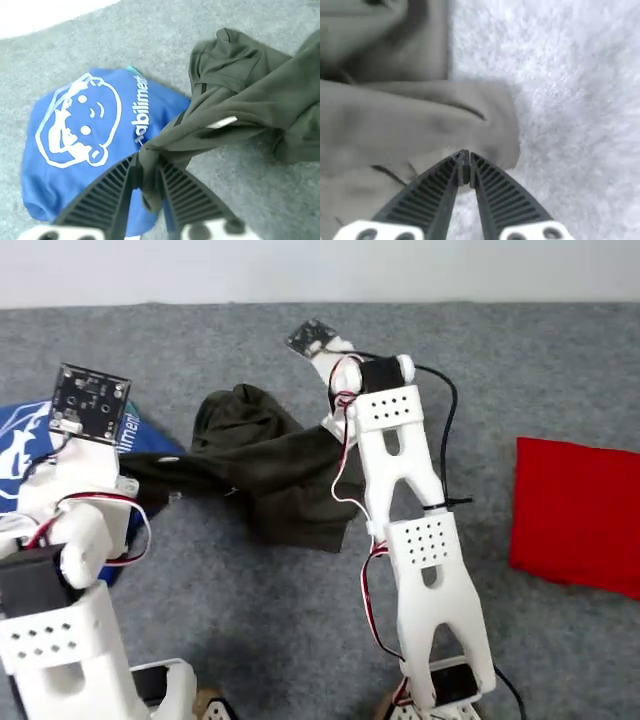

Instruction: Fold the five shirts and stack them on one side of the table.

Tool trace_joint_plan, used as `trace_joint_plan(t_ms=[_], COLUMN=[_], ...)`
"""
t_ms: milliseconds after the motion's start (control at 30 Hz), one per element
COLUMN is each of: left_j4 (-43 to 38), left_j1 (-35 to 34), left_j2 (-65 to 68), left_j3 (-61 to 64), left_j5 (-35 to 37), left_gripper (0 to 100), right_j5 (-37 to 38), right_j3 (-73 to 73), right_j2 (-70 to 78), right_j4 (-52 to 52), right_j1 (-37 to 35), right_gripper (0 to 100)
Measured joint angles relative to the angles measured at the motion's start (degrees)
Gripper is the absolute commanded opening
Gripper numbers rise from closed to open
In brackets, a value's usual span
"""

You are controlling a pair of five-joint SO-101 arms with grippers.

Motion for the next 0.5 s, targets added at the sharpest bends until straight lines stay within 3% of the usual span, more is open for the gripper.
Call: trace_joint_plan(t_ms=[200, 500], left_j4=[-1.8, -2.5], left_j1=[0.0, -0.3], left_j2=[-0.4, -0.4], left_j3=[5.7, 7.5], left_j5=[0.0, 0.0], left_gripper=[1, 1], right_j5=[0.0, 0.0], right_j3=[0.7, 36.3], right_j2=[-1.9, -25.2], right_j4=[0.1, 0.1], right_j1=[-0.5, -5.1], right_gripper=[0.9, 0.9])
